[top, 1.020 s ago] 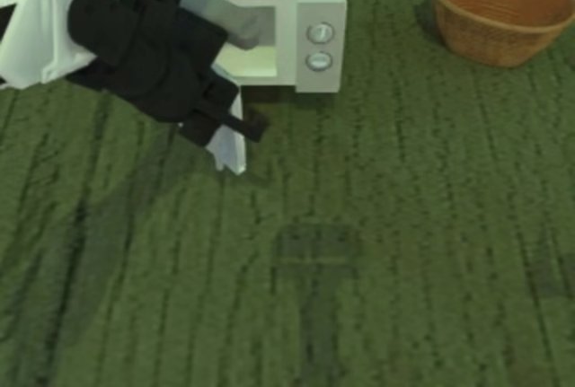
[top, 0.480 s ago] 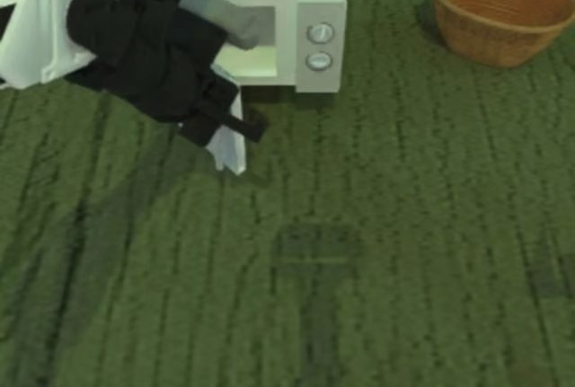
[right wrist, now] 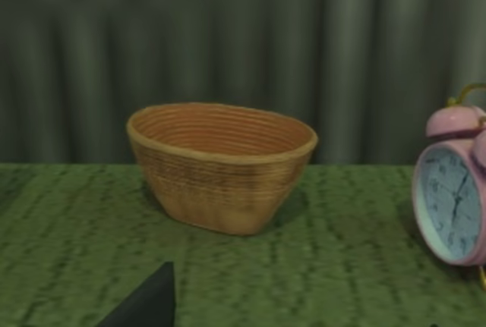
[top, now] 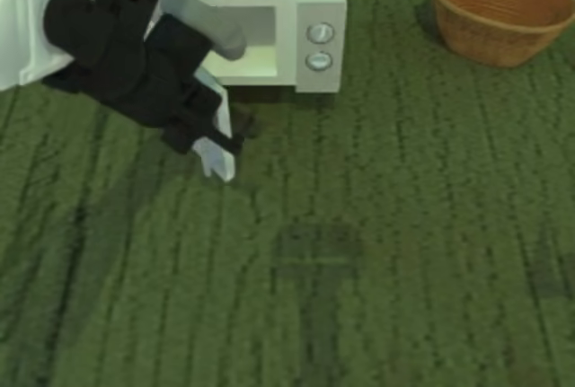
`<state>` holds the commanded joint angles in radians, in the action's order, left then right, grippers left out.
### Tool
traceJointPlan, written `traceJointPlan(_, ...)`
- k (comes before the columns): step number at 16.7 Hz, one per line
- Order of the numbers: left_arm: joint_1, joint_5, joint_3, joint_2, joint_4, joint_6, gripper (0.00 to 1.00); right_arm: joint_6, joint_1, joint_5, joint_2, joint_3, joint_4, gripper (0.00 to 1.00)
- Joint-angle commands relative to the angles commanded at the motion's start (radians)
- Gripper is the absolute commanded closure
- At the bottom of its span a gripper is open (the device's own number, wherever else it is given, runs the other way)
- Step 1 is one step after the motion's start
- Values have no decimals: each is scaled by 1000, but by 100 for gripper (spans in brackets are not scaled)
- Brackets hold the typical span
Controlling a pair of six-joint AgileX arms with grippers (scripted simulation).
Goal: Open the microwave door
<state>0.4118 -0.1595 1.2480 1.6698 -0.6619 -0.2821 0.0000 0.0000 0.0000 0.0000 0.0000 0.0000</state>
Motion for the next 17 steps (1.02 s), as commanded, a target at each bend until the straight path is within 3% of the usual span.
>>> traceJointPlan(4, -25, -34, -13, -25, -3, -63, 100, 0, 0, 0, 0, 0, 0, 0)
traceJointPlan(17, -26, -35, -13, -26, -3, -64, 100, 0, 0, 0, 0, 0, 0, 0)
